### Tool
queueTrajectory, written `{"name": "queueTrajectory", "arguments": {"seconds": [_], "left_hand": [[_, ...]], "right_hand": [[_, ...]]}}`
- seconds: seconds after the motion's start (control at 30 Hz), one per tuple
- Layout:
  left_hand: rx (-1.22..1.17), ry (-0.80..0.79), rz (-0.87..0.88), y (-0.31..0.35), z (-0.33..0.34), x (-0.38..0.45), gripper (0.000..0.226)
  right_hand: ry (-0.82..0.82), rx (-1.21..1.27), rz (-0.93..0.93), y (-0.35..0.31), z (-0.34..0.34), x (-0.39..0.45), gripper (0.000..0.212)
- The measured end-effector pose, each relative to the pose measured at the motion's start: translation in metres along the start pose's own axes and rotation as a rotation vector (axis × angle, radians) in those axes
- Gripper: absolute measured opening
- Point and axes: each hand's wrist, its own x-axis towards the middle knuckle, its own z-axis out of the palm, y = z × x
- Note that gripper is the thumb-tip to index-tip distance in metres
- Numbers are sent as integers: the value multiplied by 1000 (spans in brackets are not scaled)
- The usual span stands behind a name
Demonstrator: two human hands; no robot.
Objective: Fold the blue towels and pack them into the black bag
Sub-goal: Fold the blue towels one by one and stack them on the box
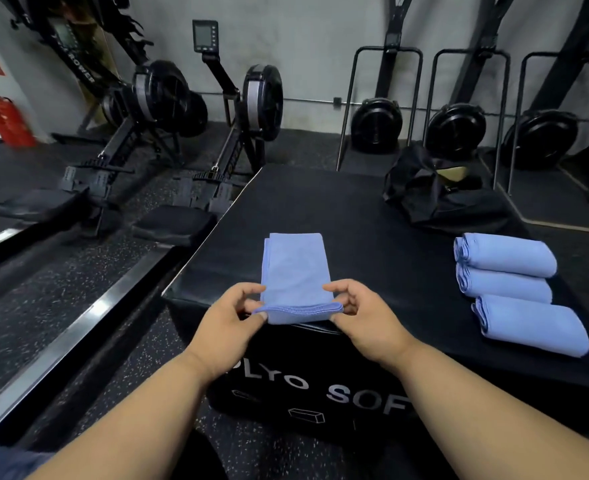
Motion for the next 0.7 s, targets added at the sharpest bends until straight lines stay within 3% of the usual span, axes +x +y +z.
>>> {"name": "queueTrajectory", "arguments": {"seconds": [0.13,0.47,0.7], "left_hand": [[-49,17,-5,9,4,21,37],[97,3,-144,-24,21,59,39],[225,78,-100,-23,28,57,44]], "right_hand": [[54,58,56,7,-2,19,45],[103,30,187,36,10,49,32],[135,16,197,44,14,55,31]]}}
